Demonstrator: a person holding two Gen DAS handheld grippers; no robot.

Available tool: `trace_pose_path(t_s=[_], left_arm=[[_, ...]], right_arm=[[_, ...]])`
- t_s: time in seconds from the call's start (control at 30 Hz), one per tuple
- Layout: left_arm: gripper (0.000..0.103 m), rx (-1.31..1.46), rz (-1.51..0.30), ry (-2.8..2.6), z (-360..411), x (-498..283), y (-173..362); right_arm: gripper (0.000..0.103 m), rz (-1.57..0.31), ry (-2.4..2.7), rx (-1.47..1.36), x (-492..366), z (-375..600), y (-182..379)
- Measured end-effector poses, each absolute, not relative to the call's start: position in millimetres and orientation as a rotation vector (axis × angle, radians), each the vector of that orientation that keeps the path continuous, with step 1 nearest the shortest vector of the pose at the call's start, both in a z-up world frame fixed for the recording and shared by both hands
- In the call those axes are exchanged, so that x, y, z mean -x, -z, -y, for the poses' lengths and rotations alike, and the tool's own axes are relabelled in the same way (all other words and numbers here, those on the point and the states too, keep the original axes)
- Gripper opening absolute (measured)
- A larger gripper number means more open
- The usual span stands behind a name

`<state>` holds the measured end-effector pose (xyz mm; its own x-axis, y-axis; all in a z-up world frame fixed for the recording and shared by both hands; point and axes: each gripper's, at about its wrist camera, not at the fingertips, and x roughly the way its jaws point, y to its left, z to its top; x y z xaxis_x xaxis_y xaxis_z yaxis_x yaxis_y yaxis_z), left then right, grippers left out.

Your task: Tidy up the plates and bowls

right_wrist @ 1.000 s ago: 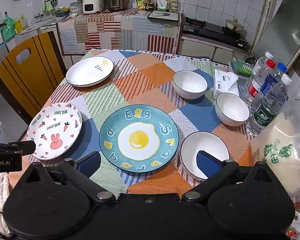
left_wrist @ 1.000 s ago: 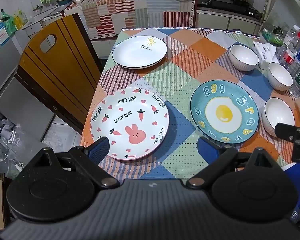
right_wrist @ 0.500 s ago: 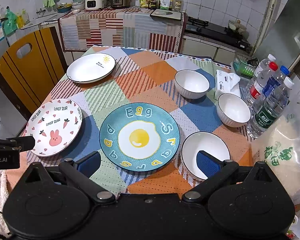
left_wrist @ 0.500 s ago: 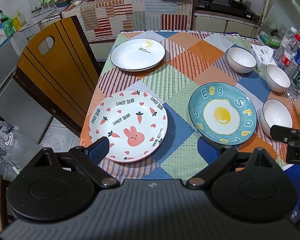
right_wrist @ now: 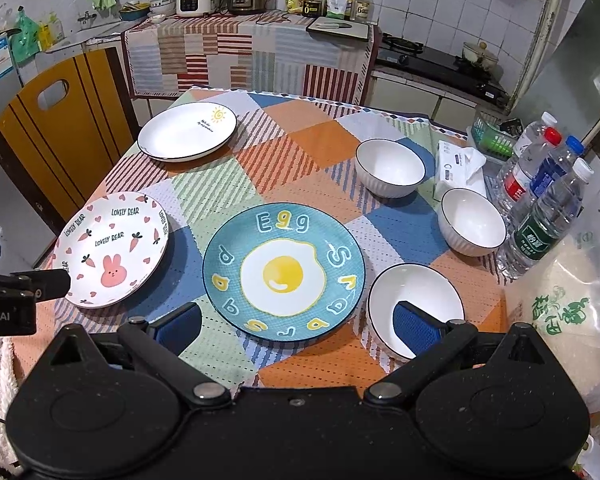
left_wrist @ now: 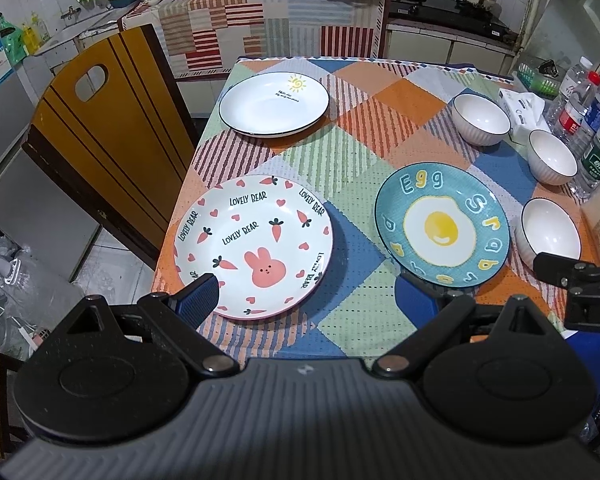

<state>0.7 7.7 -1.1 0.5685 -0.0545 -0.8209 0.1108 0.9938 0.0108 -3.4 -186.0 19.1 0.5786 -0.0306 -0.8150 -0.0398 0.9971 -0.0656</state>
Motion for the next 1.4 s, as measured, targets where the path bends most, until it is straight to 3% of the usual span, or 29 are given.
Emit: trace_pose_path(t_s=[1.13,1.4], left_arm=[[0.096,0.001,-0.962,0.101,-12.4,-3.7,4.2],[0.095,0.134,-0.961,0.12,-24.0,-27.3,17.5]], right_arm=[[0.103,-0.933,-0.061,0.071,8.1,182.8,-25.7],[0.103,-0.733,-0.176,0.062,1.6,189.8,-15.8]])
